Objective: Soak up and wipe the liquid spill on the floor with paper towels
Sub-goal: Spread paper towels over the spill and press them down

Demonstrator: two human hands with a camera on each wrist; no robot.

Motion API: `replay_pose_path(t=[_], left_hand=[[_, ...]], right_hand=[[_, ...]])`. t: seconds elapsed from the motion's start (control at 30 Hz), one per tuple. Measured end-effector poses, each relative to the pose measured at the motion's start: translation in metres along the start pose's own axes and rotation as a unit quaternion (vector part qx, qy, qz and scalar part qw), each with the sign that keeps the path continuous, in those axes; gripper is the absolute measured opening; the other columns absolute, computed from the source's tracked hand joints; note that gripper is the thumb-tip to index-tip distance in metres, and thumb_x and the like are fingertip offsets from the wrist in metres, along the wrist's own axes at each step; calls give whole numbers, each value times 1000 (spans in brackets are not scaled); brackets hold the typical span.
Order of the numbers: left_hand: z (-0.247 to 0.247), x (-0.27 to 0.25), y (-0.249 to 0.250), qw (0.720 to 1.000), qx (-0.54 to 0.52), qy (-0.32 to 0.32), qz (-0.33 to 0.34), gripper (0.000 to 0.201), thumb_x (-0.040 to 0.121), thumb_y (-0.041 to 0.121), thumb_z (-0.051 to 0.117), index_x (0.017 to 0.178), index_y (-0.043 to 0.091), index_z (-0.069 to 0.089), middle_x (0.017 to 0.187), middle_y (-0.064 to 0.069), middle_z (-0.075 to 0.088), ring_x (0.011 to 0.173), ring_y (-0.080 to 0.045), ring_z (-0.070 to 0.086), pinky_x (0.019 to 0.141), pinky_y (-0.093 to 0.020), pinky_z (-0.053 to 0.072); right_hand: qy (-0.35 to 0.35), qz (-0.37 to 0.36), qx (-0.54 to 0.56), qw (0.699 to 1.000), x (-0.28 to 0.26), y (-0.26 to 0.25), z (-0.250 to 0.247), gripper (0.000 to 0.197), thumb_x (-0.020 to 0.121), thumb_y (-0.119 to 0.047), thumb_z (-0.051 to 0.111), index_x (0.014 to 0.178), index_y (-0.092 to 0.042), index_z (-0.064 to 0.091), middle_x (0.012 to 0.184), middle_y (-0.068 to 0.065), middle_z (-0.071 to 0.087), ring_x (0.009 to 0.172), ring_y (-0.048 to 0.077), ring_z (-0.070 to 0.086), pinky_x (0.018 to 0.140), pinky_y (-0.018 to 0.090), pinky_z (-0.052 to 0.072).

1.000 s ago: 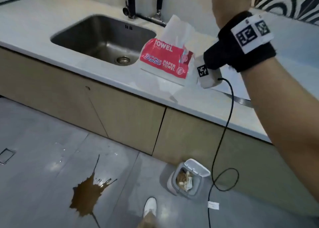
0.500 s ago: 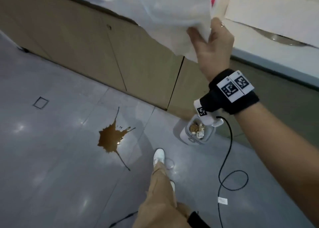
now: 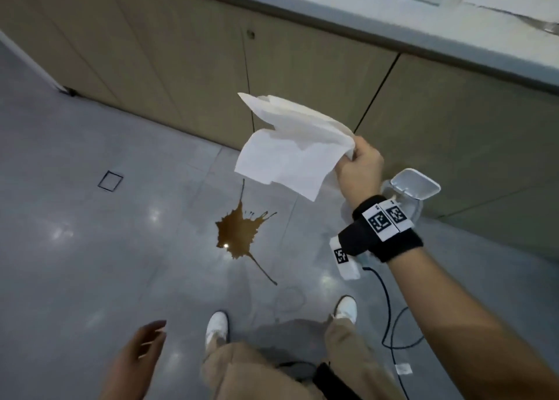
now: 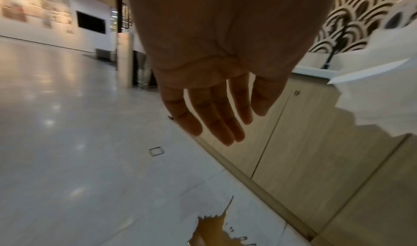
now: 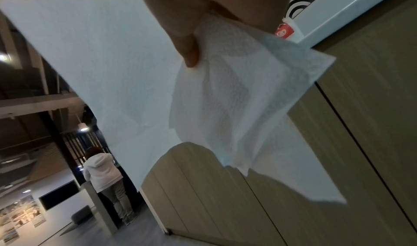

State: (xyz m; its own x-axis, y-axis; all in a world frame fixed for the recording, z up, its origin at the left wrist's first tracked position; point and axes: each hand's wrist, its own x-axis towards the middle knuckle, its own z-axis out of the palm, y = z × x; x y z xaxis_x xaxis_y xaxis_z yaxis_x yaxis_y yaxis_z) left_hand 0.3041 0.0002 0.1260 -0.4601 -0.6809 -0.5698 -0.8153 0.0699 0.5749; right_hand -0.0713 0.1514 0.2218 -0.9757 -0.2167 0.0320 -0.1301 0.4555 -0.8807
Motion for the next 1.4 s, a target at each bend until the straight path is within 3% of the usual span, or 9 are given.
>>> replay_pose_path(t=[0.1, 0.3, 0.43, 0.53, 0.67, 0.77, 0.87, 1.13, 1.4], left_hand=[[-52, 42, 5, 991, 60, -32, 119, 39, 86, 3, 62, 86, 41, 55, 87, -1, 66, 73, -1, 62, 69, -9, 43], [-105, 81, 13, 929, 162, -96, 319, 48, 83, 15, 68, 127, 23, 49, 115, 9, 45, 102, -8, 50, 90, -24, 39], [-107, 102, 26, 914, 128, -74, 379, 80, 69, 40, 66, 139, 22, 32, 136, -10, 35, 125, -19, 35, 105, -36, 32], [-103, 109, 36, 900, 103, -23, 424, 90, 62, 57, 62, 136, 28, 20, 141, -22, 28, 129, -20, 23, 107, -39, 24], [-107, 109, 53, 887, 58, 27, 458, 91, 61, 74, 57, 131, 25, 28, 140, -23, 29, 130, -20, 23, 107, -35, 21], [-115, 110, 70, 891, 6, 14, 454, 58, 76, 57, 53, 118, 17, 51, 127, -6, 43, 123, -23, 39, 105, -34, 30], [-123, 113, 85, 910, -15, -50, 410, 35, 82, 42, 55, 111, 23, 53, 117, 6, 49, 111, -6, 45, 98, -21, 33], [-133, 133, 86, 849, 272, -273, 361, 104, 61, 38, 83, 145, 30, 22, 148, 1, 30, 137, -18, 27, 114, -41, 23], [-139, 191, 70, 734, 461, -313, 388, 122, 63, 31, 79, 148, 29, -8, 154, -2, 6, 143, -21, 9, 117, -48, 7]], right_hand=[[-11, 38, -8, 999, -33, -16, 49, 11, 83, -2, 56, 86, 3, 65, 72, 9, 52, 68, 17, 41, 50, 19, 31], [-77, 107, -20, 991, -103, -43, 131, 10, 82, -8, 59, 72, -6, 58, 64, 1, 52, 55, 6, 43, 48, 19, 33], [-125, 149, -31, 980, -138, -48, 158, 18, 81, -9, 60, 66, -16, 54, 64, 0, 54, 61, 16, 48, 51, 21, 37], [-220, 145, -51, 963, -155, -50, 163, 8, 82, -9, 60, 88, -9, 66, 82, 8, 67, 76, 23, 61, 66, 28, 46], [-292, 92, -91, 948, -167, -48, 161, 9, 80, -9, 62, 86, -12, 68, 87, 14, 71, 82, 30, 64, 71, 30, 48], [-324, 42, -133, 936, -172, -46, 158, 12, 81, -4, 62, 83, -14, 68, 80, 4, 63, 76, 20, 55, 60, 23, 33], [-335, 17, -142, 931, -175, -39, 157, 15, 82, -1, 60, 93, -3, 70, 93, 12, 69, 88, 22, 60, 72, 27, 39], [-296, 117, -18, 948, -184, -26, 172, 17, 78, 8, 57, 88, 1, 70, 83, 8, 65, 78, 12, 57, 67, 15, 43], [-215, 224, 83, 947, -201, -19, 231, 27, 80, 12, 55, 76, -11, 67, 77, 1, 64, 74, 11, 58, 77, 26, 47]])
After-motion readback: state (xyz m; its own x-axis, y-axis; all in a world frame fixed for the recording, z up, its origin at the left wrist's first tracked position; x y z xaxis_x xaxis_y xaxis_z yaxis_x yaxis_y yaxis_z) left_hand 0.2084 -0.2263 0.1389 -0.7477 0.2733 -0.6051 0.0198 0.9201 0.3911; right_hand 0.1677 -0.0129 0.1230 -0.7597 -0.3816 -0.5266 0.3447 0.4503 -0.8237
